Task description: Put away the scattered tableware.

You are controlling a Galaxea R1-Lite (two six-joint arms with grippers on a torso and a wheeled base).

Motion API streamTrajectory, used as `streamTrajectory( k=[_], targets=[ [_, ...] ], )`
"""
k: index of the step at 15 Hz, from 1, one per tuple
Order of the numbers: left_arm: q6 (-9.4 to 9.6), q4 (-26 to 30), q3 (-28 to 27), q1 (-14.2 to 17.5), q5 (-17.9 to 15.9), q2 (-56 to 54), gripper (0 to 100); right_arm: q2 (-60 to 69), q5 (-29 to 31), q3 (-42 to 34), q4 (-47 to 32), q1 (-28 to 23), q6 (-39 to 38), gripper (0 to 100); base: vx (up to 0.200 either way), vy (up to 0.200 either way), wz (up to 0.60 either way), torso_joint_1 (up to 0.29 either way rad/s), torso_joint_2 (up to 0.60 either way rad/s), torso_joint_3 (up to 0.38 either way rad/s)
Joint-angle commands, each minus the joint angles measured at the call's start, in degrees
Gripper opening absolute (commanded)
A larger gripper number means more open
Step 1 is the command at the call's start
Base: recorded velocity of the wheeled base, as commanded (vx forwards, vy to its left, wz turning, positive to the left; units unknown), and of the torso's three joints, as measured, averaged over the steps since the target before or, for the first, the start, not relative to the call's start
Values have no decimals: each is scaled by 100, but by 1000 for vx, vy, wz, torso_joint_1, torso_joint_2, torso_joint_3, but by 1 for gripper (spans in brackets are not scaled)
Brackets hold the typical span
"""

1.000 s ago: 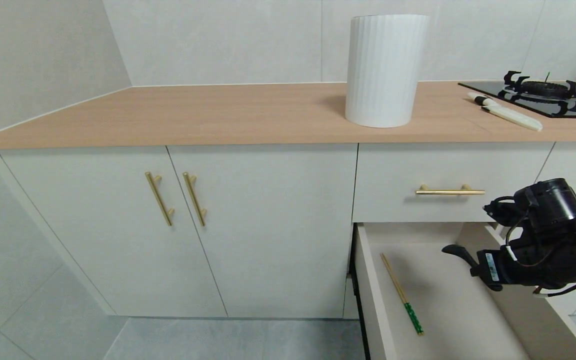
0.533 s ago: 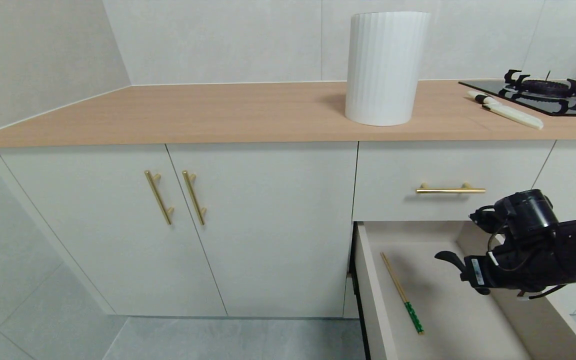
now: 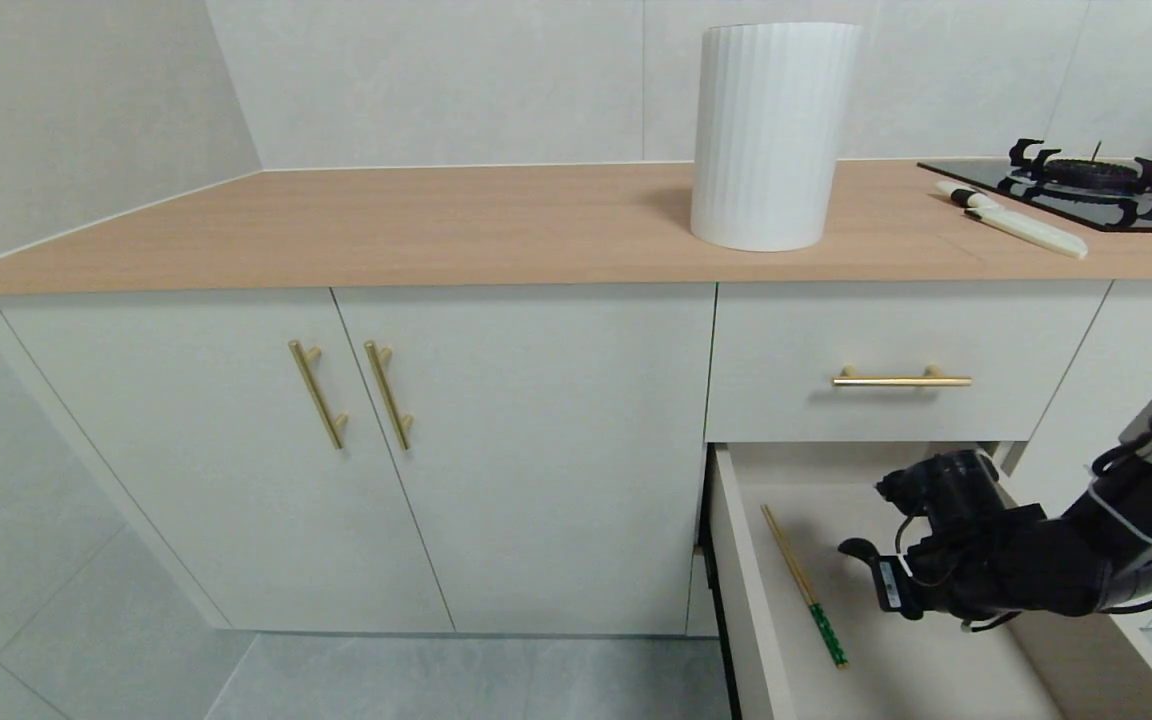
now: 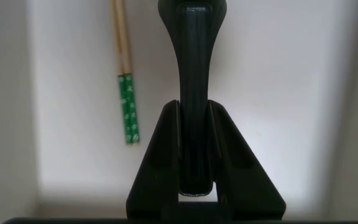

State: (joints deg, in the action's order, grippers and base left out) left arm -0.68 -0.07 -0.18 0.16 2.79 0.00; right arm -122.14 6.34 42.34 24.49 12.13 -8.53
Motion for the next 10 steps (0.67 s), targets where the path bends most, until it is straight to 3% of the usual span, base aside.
streamTrajectory(
  k=[1, 10],
  targets=[
    [-2, -1, 1, 2, 2, 0, 100, -504, 8, -41, 109, 9, 1, 0, 0, 0, 0, 0, 0, 0],
    [-2, -1, 1, 2, 2, 0, 100, -829, 8, -6, 530, 0, 18, 0, 0, 0, 0, 0, 0, 0]
  ],
)
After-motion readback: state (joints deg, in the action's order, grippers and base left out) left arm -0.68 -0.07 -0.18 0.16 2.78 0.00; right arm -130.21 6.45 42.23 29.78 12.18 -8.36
